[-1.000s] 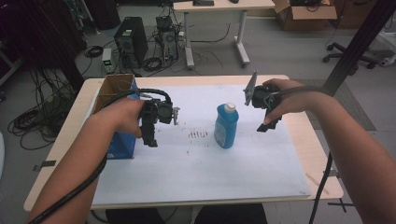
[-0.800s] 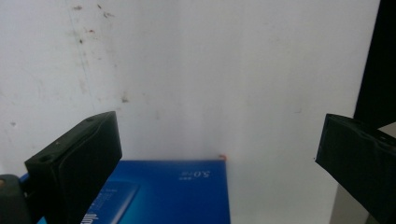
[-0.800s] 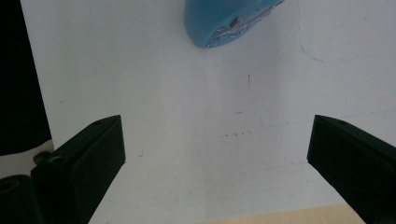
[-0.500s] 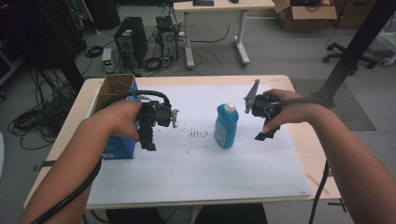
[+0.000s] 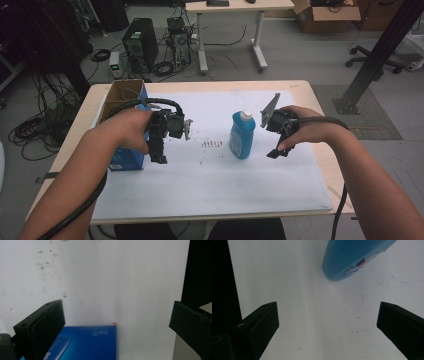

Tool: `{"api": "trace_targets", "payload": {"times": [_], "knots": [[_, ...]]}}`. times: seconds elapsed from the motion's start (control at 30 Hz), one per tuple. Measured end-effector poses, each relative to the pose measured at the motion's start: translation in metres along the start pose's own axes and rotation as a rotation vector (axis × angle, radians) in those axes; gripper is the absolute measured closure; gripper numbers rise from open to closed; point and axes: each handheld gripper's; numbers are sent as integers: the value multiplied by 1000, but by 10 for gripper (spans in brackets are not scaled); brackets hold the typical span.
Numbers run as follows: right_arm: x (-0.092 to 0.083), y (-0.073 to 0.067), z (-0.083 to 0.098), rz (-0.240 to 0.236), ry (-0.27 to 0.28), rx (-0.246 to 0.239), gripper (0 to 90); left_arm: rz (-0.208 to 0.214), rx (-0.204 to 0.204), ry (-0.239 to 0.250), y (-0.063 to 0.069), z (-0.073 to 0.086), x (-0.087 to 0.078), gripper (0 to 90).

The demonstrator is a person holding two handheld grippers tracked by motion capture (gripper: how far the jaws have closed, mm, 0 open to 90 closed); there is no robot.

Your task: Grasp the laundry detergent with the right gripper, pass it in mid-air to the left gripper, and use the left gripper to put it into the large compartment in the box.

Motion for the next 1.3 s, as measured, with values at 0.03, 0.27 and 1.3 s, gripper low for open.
{"api": "trace_targets", "payload": {"times": [0.03, 0.27, 1.3], "knots": [[3, 0, 0, 0, 9, 10, 40, -3, 2, 1, 0, -1, 0, 5], [16, -3, 3, -4, 69, 66, 40, -6, 13, 0, 0, -2, -1, 5], [47, -9, 13, 20, 350, 270, 36, -20, 24, 18, 2, 2, 2, 4]]}}
Point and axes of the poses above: each handheld gripper's, and its own axes: x roughly forward along the jaws, z roughly out of its underside, y roughly to its right, and after that the axes turned 9 degrees about -y, right-handed
